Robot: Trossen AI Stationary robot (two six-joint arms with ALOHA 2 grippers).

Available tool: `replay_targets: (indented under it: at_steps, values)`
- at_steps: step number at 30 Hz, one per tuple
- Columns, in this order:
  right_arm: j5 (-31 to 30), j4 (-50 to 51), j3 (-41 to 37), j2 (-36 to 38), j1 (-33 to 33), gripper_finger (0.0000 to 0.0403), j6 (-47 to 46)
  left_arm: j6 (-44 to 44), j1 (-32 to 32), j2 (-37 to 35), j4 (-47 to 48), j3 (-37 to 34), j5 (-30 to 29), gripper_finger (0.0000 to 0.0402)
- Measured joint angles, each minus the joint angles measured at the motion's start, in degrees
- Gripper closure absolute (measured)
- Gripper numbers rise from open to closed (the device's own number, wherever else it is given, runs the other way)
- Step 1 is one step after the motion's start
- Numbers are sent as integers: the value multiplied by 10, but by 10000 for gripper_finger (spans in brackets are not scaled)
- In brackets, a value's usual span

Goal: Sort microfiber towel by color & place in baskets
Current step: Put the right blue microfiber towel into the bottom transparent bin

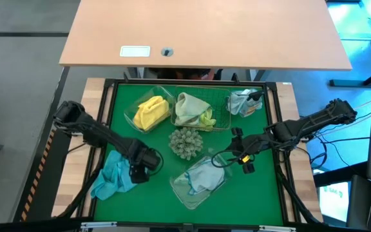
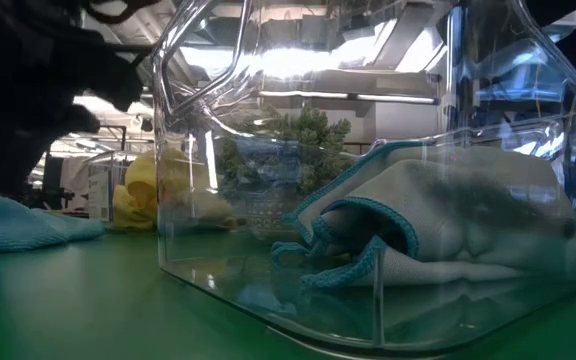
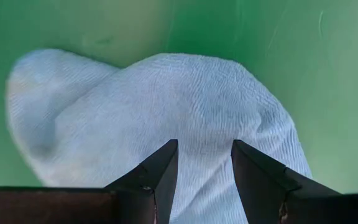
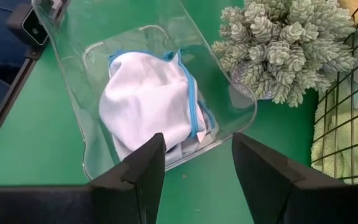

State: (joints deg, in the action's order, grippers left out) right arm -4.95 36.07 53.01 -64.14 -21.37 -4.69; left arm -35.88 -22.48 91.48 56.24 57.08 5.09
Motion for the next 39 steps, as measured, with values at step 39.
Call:
replay_targets:
  at_steps: [39]
  values:
    - [-11,-35,-56,13,0,217,-1,112,-5,0,-46,187,-19,398]
